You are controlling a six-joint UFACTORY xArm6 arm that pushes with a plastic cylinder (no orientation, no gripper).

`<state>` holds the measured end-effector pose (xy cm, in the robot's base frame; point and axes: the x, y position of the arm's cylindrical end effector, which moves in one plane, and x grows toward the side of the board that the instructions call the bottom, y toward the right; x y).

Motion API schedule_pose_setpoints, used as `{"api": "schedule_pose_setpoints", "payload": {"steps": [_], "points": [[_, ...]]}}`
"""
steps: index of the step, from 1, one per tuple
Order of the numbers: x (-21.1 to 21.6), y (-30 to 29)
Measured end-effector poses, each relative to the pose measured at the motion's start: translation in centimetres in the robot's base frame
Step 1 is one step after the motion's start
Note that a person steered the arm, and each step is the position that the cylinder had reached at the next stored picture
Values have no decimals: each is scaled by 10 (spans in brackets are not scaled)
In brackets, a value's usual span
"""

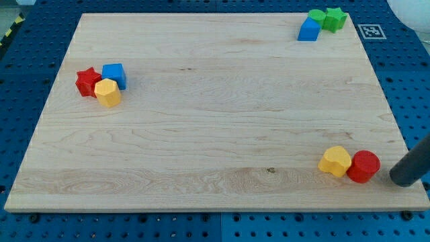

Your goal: Move the yellow heart and red circle slightly to left

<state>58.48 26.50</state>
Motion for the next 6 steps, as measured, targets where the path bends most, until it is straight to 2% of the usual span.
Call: {"api": "schedule_pose_setpoints", "payload": {"steps": [2,4,6], "points": [[-15,-9],[10,-13],[7,-14]]}}
